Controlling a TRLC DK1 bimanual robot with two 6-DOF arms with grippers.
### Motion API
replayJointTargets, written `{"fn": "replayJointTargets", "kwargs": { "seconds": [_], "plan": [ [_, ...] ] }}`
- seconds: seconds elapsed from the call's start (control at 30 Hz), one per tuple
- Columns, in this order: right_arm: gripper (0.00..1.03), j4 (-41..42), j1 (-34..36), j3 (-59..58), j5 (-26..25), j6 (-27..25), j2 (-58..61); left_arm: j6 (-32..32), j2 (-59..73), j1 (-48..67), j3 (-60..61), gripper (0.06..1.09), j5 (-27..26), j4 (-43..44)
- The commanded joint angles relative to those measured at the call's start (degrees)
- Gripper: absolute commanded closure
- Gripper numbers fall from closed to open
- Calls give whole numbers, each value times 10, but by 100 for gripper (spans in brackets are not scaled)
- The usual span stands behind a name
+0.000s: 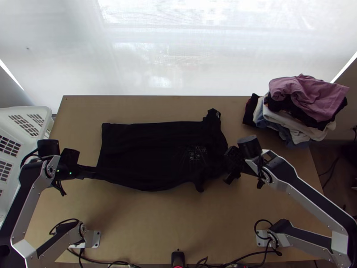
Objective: Fold the t-shirt
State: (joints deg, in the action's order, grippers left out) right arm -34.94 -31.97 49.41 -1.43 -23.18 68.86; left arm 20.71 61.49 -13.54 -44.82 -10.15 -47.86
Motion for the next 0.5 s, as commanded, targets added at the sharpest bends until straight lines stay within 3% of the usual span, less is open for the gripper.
{"fn": "replayJointTargets", "kwargs": {
  "seconds": [0.0,0.47],
  "plan": [
    [100,31,44,66,1,-4,77,-14,57,-2,-57,105,-6,16],
    [100,52,106,237,13,-8,247,-31,217,-2,-218,105,-6,42]
  ]
}}
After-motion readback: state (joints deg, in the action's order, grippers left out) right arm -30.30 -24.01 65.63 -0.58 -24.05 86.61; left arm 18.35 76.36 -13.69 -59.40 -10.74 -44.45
